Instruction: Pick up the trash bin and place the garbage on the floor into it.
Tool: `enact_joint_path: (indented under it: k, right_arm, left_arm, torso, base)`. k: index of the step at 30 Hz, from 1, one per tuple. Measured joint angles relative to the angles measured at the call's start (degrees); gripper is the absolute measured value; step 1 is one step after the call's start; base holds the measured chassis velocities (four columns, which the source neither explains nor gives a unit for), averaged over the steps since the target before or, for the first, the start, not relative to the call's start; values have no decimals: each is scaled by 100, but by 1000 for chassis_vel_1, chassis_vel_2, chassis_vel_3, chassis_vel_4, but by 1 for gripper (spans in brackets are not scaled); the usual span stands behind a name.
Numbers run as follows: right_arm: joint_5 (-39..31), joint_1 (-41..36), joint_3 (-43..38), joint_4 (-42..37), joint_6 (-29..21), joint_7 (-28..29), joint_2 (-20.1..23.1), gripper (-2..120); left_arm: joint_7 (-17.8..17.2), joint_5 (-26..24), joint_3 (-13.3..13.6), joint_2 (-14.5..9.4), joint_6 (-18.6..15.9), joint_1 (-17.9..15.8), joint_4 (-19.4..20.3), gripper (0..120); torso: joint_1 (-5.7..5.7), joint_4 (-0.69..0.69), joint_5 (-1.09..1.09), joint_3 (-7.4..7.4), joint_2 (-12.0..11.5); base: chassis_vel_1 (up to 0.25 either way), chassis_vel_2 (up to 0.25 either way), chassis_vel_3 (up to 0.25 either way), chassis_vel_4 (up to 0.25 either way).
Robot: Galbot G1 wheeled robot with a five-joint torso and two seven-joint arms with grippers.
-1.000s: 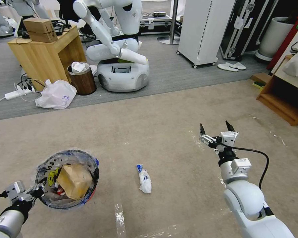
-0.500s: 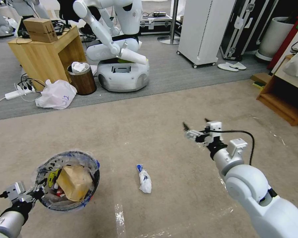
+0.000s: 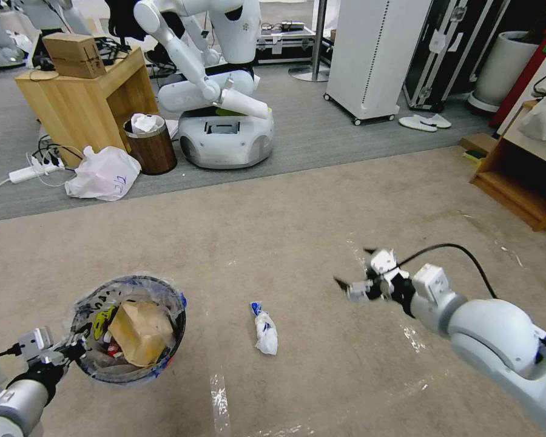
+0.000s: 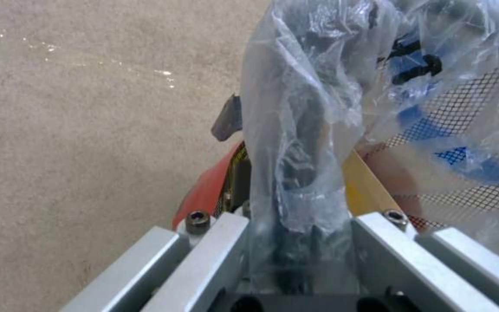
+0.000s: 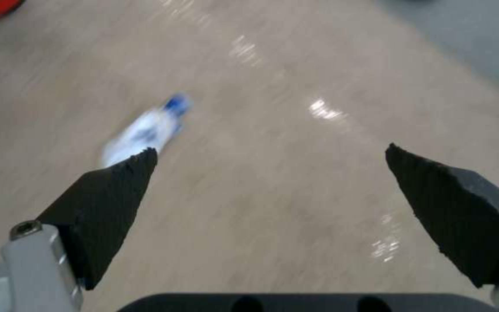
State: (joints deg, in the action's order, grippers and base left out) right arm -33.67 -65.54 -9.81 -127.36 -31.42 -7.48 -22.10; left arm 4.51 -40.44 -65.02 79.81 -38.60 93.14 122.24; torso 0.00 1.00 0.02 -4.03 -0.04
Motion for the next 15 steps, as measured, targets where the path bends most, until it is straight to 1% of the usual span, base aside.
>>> enact_joint_path:
  k: [2,3,4,6,10,13,15]
  right_arm:
    - [-55,16,417,-20,-66,-25,199,100]
    - [-55,16,417,-20,-66,-25,199,100]
    - [-73,31,596,-6,-82,19,206,100]
    - [-91,69,907,85,-111,138,115,100]
    - [-118,140,1201,188,-116,265,-11,100]
    - [-133,318,1597,333,-82,391,-263,100]
    - [-168,401,1710,359,-79,423,-343,100]
  left_arm:
    - [5,10,9,9,0,1,-22,1]
    - [5,10,9,9,0,1,-22,1]
    - [6,23,15,24,0,-4,-30,1]
    - [7,40,16,47,0,-3,-37,1]
    - [7,42,2,54,0,17,-23,1]
    - [7,56,-28,82,0,59,9,1]
    - [7,71,-35,97,0,72,16,1]
  torso:
    - [0,0,0,0,0]
    - [0,0,0,0,0]
    - [0,1,1,0,0]
    - [0,2,0,0,0]
    - [0,1,0,0,0]
    - [0,1,0,-1,0]
    - [0,1,1,-1,0]
  base:
    - [0,0,0,0]
    - [0,0,0,0]
    - [0,0,0,0]
    - [0,0,0,0]
    - [0,0,0,0]
    - [0,0,0,0]
    - [0,0,0,0]
